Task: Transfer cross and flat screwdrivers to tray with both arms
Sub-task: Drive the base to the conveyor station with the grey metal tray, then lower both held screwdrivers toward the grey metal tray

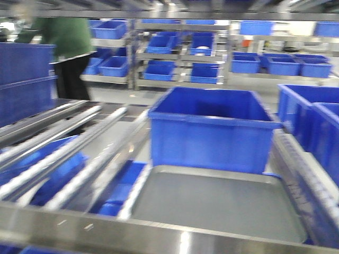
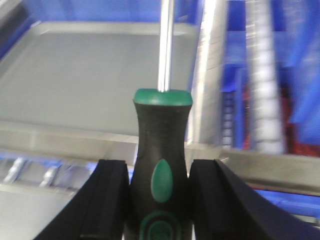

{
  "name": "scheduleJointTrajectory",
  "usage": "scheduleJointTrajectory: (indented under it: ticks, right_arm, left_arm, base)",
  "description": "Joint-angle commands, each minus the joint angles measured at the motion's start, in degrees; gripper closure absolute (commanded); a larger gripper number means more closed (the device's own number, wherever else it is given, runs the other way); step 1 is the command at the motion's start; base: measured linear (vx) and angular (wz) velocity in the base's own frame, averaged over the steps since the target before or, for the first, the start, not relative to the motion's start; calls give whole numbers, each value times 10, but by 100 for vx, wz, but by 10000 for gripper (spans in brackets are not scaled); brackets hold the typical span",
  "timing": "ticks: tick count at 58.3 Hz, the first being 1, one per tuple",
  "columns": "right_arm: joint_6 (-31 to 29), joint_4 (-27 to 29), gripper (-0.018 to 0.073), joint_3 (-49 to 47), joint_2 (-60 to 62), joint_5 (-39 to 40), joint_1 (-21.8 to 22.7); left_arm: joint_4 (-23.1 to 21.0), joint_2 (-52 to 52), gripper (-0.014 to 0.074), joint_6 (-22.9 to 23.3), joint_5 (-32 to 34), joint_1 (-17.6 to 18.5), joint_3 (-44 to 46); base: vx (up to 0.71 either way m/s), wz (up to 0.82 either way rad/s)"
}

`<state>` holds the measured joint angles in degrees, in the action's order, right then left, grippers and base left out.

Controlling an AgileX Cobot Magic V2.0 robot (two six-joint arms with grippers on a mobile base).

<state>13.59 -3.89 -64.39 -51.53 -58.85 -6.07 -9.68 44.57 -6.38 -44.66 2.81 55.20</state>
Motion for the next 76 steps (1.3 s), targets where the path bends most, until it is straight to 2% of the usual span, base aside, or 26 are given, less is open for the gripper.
scheduleJointTrajectory:
  ticks: [1,22,76]
  right_arm:
    - [-2,-4,568,-17,3,41,1]
    - [-2,-4,568,-17,3,41,1]
    - [-2,-4,568,-17,2,46,1]
  left_arm:
    - [-10,-5,595,3,49,4,15]
    - [-10,1,595,3,51,4,15]
    - [-9,12,595,2,50,4,15]
  base:
    - [28,-52]
    - [25,-39]
    - [3,-2]
